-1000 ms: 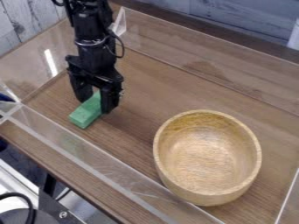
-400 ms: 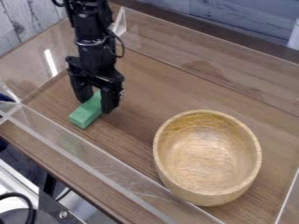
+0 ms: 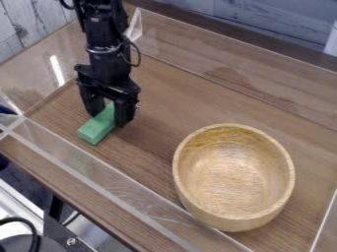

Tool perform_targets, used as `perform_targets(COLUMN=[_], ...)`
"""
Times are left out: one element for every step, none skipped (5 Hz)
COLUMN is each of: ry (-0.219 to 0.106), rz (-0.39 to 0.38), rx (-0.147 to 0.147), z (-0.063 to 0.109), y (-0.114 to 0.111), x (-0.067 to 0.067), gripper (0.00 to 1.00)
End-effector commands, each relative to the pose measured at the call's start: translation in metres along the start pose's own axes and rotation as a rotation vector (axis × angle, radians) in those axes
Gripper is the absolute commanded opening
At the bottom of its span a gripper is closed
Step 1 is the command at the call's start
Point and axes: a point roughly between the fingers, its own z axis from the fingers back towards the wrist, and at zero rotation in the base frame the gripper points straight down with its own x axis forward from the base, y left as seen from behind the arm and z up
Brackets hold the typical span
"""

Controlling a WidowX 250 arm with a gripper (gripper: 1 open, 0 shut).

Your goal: Put the green block in the brown bowl

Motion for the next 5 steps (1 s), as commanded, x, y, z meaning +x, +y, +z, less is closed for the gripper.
perform_targets(ry=[-0.042, -0.043, -0.055, -0.064, -0.077], rz=[0.012, 0.015, 0.015, 0.015, 0.014], rx=[0.023, 0.02, 0.011, 0.004, 0.0], z=[0.008, 0.007, 0.015, 0.023, 0.035], y=[0.008, 0.008, 0.007, 0.007, 0.007], x=[0.011, 0.013, 0.016, 0.019, 0.025], gripper=[0.0, 0.0, 0.0, 0.0, 0.0])
